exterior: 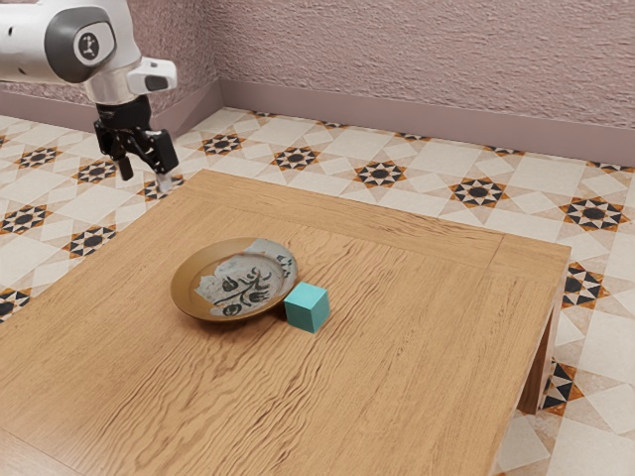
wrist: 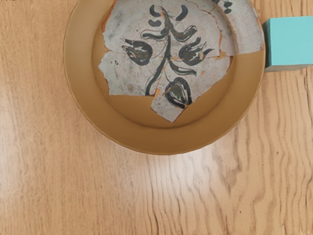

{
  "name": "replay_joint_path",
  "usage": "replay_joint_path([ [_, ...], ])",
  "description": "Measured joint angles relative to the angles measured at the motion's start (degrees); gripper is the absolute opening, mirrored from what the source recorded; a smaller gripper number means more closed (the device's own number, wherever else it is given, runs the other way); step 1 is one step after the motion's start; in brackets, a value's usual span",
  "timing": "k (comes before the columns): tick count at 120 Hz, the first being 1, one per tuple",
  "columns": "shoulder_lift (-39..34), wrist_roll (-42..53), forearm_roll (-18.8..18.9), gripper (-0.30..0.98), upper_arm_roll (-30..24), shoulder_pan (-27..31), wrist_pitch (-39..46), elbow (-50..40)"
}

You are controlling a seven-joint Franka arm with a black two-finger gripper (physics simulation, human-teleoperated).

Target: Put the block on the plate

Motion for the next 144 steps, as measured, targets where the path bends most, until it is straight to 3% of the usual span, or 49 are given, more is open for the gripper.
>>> replay_joint_path([
  [38, 0.77, 2.46, 0.94, 0.69, -0.28, -1.49, 1.81, -1.38],
  [49, 2.69, 3.2, 2.07, 0.69, -2.67, -2.01, 3.54, -1.06],
  [66, 7.27, 6.41, 3.24, 0.68, -7.13, -8.81, 6.9, 0.71],
  [76, 10.53, 9.17, 3.49, 0.68, -10.77, -7.67, 8.17, 3.35],
  [92, 17.03, 14.61, 3.65, 0.69, -20.02, -0.27, 9.31, 7.83],
  [105, 22.8, 20.0, 5.81, 0.69, -31.23, 7.5, 9.93, 11.62],
  [127, 29.96, 27.89, 16.57, 0.69, -53.09, 22.8, 11.22, 12.43],
  [144, 34.74, 32.56, 25.72, 0.69, -61.07, 26.11, 12.05, 12.04],
])
